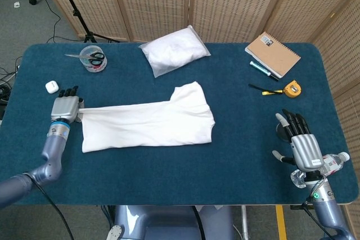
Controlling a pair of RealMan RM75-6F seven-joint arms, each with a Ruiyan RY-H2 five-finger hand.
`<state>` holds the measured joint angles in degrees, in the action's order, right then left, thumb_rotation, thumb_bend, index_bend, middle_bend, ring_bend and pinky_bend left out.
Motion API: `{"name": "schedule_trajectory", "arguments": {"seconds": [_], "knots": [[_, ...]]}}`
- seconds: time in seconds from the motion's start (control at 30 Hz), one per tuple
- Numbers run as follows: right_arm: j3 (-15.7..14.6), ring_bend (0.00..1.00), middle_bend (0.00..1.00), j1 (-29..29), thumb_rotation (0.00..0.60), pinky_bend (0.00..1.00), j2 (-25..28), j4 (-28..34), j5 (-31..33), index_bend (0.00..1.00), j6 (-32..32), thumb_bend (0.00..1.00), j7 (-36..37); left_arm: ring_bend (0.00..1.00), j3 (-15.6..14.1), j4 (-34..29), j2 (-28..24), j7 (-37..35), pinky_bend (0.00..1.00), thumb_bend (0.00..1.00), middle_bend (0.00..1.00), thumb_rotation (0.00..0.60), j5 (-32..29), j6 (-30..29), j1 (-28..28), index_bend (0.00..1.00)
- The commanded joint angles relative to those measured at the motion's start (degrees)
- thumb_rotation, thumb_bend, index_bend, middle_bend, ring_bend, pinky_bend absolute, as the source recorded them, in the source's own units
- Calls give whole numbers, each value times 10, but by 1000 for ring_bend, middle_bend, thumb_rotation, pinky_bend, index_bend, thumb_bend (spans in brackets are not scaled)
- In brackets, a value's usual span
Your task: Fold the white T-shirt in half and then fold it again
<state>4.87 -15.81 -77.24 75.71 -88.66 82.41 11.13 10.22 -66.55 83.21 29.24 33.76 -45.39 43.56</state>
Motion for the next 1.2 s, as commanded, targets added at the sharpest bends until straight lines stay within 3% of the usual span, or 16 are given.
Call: {"name": "schedule_trajectory", "arguments": {"seconds": [0.03, 0.27, 0.6, 0.93, 1.07, 1.2], "knots": [[0, 0, 0, 0, 600, 0, 0, 1, -1, 0, 0, 0, -2, 0, -12, 15, -23, -10, 0, 649, 0, 600, -7, 18, -15, 825], [0, 0, 0, 0, 600, 0, -2, 1, 1, 0, -4, 0, -8, 0, -23, 105, -46, -71, 0, 648, 0, 600, -2, 75, -50, 827], [-1, 0, 0, -2, 600, 0, -6, -5, 3, 0, -13, 0, -11, 0, -17, 267, -26, -179, 0, 649, 0, 600, 66, 155, -81, 826], [1, 0, 0, -2, 600, 0, -5, -6, 4, 0, -14, 0, -7, 0, -5, 348, -8, -235, 0, 650, 0, 600, 114, 200, -87, 827], [2, 0, 0, -2, 600, 0, -3, -4, 5, 0, -14, 0, -6, 0, 8, 310, -27, -269, 0, 651, 0, 600, 140, 192, -92, 826], [2, 0, 0, -1, 600, 0, -2, -2, 4, 0, -13, 0, -5, 0, 24, 208, -72, -313, 0, 652, 0, 600, 177, 162, -103, 826]]}}
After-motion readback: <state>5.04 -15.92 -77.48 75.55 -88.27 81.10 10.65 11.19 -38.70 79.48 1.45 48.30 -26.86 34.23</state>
